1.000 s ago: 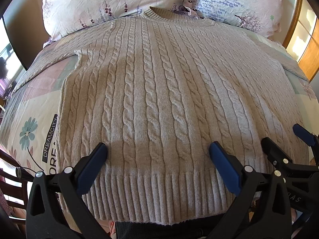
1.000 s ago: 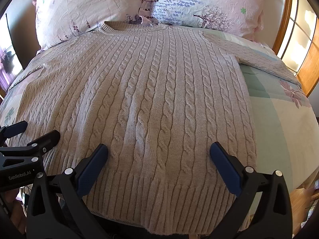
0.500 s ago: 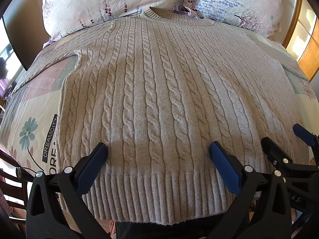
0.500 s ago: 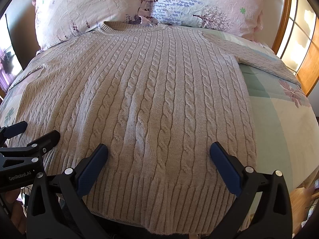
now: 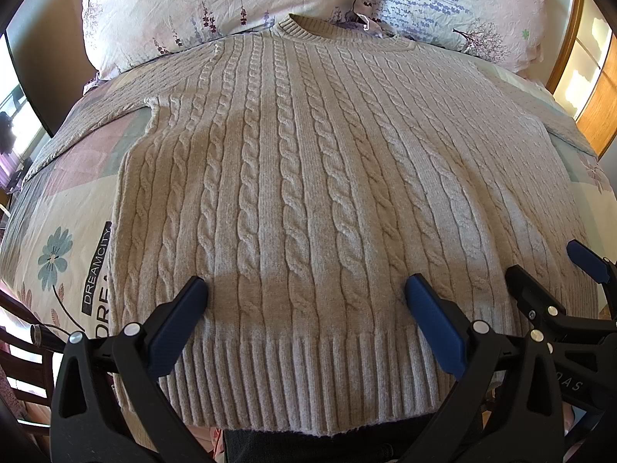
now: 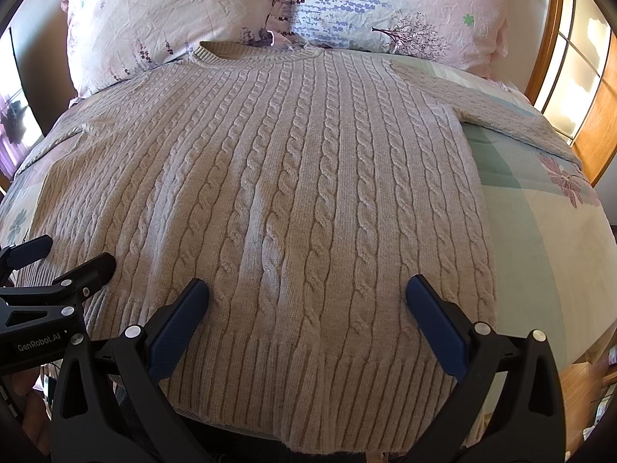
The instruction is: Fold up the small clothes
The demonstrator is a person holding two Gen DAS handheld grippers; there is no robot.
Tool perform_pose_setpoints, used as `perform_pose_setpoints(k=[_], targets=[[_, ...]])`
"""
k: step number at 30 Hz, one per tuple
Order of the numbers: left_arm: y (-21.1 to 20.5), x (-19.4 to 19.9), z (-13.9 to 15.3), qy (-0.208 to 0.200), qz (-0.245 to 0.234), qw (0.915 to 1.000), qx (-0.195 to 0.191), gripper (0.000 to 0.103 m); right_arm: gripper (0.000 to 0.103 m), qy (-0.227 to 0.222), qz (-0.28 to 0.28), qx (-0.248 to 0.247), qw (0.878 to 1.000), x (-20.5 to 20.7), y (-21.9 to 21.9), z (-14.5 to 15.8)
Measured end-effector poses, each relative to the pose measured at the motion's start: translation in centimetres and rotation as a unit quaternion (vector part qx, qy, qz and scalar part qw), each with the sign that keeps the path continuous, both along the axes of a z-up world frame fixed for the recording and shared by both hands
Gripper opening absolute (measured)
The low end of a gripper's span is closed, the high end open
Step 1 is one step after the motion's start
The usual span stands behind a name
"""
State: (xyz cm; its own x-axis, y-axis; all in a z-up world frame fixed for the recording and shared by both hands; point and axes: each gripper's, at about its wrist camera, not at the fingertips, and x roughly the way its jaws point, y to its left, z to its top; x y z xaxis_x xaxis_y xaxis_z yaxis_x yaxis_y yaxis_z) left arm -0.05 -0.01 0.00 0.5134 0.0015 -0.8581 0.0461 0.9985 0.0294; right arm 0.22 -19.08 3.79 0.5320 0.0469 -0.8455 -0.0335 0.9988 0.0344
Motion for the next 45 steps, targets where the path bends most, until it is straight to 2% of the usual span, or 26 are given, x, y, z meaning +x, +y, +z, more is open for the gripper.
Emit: perform_pose_setpoints(k=[45], targets=[[-0.01, 0.29, 0.14, 0.003, -0.001, 1.0, 0.0, 0.101, 0.102, 0.008, 0.002, -0.002, 1.0, 0.05, 0.11, -0.32]])
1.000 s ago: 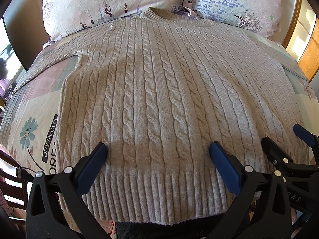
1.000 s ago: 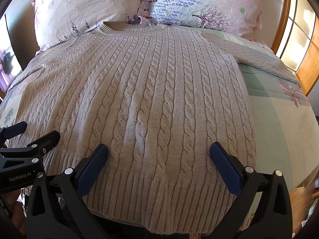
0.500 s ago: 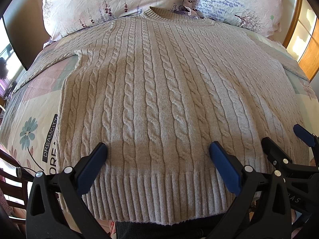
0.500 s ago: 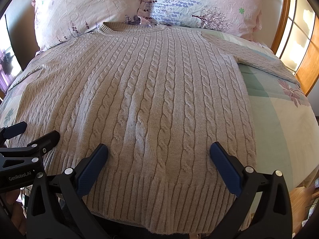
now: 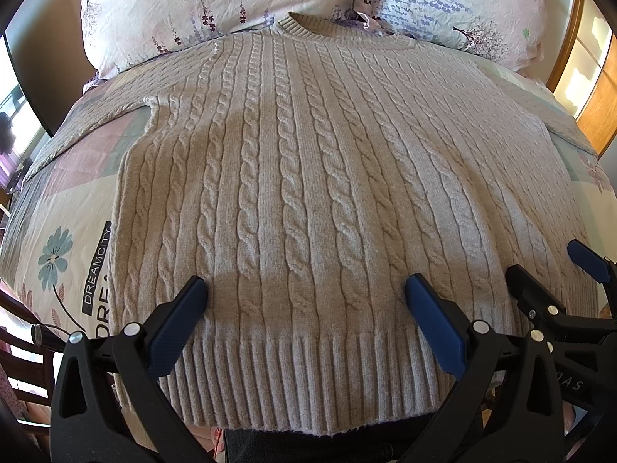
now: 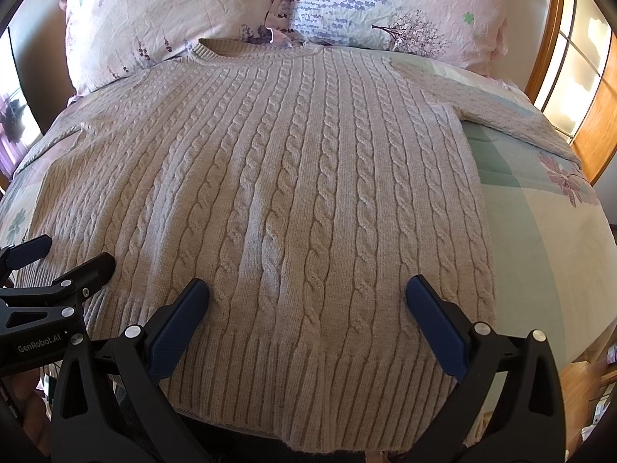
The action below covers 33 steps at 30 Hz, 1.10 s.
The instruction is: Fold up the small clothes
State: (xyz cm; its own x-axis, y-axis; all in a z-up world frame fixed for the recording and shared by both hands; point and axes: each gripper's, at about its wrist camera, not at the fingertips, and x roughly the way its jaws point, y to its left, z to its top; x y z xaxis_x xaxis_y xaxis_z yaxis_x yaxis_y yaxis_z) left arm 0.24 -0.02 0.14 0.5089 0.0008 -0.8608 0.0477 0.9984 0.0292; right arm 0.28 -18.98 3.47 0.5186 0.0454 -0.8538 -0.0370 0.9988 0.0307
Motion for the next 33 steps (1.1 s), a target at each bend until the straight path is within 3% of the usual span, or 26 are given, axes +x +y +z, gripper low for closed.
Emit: perform_pose_setpoints(k=[20, 26, 28, 30, 33], targets=[[0.0, 0.4, 0.0, 0.006, 0.0, 1.0, 0.001, 0.101, 0.102, -0.005, 0.014, 0.0, 1.0, -0.1, 0.1, -0.1], [0.1, 0.2, -0.1, 0.001, -0.008, 1.0, 0.001, 0.101, 0.102, -0.01, 0.043, 0.012, 0.999, 0.1, -0.4, 0.1], [0.1, 0.2, -0.1, 0.002, -0.022, 0.9997, 0.006, 0.101, 0.102, -0.018, 0.025, 0.067, 0.997, 0.9, -3.0, 1.0], [1.2, 0.6, 0.4, 0.003, -0.026, 0.9995, -0.015, 0.101, 0.102, -0.039, -0.032, 0.125, 0.991, 2.1, -7.8, 2.5], [4.8, 2.3, 1.6, -0.024, 0.024, 0.9993, -0.016, 0.101, 0.102, -0.067, -0.15, 0.189, 0.968, 4.6, -17.2, 3.5]])
